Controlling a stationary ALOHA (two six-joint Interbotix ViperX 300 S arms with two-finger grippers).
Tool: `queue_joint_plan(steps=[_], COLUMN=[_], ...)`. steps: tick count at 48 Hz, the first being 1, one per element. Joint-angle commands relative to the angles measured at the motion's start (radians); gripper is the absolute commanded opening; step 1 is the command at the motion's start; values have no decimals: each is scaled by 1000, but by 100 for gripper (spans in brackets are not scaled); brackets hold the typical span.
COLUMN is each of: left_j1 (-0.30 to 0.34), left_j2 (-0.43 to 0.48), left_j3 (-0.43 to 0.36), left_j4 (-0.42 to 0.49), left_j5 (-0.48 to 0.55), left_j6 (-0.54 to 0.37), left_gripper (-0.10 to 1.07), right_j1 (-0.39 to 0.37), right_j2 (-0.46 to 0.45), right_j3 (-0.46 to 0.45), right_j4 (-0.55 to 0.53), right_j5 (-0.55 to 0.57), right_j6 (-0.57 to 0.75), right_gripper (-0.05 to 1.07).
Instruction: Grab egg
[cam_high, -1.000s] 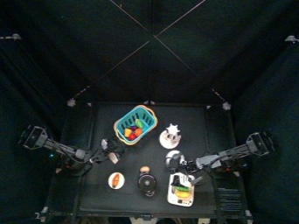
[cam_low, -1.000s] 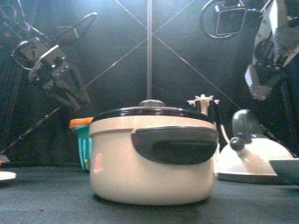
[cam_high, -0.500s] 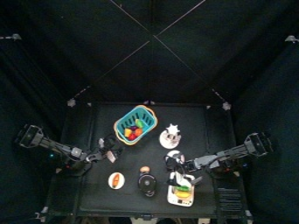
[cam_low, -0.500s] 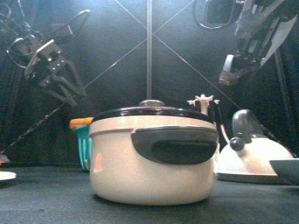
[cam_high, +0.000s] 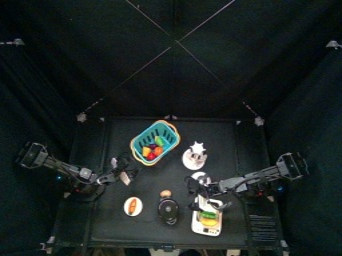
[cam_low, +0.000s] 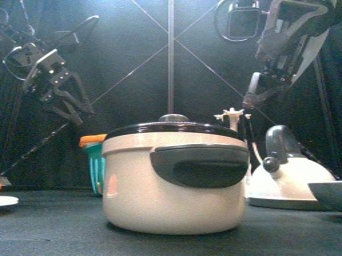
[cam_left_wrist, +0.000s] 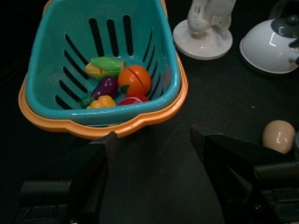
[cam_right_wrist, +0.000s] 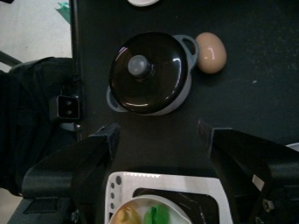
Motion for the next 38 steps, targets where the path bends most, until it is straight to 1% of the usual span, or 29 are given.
queue_joint_plan(steps=[1, 22, 33, 38], left_j1=[2, 2, 8, 8], left_j2=[2, 2, 2, 2], left_j3=[-11, -6, -3, -2], left_j4=[-2, -3, -6, -15], left_j5=[3, 3, 3, 3], left_j6=[0, -2, -2, -2], left_gripper=[99, 99, 99, 99], right_j1=[-5, -6, 2, 0], right_j2=[-11, -2, 54, 97], right_j3=[-25, -25, -43, -80], right_j4=[0, 0, 0, -5], right_j5=[-9, -14, -40, -48], right_j6=[2, 3, -2, -12], right_gripper=[101, 100, 101, 100])
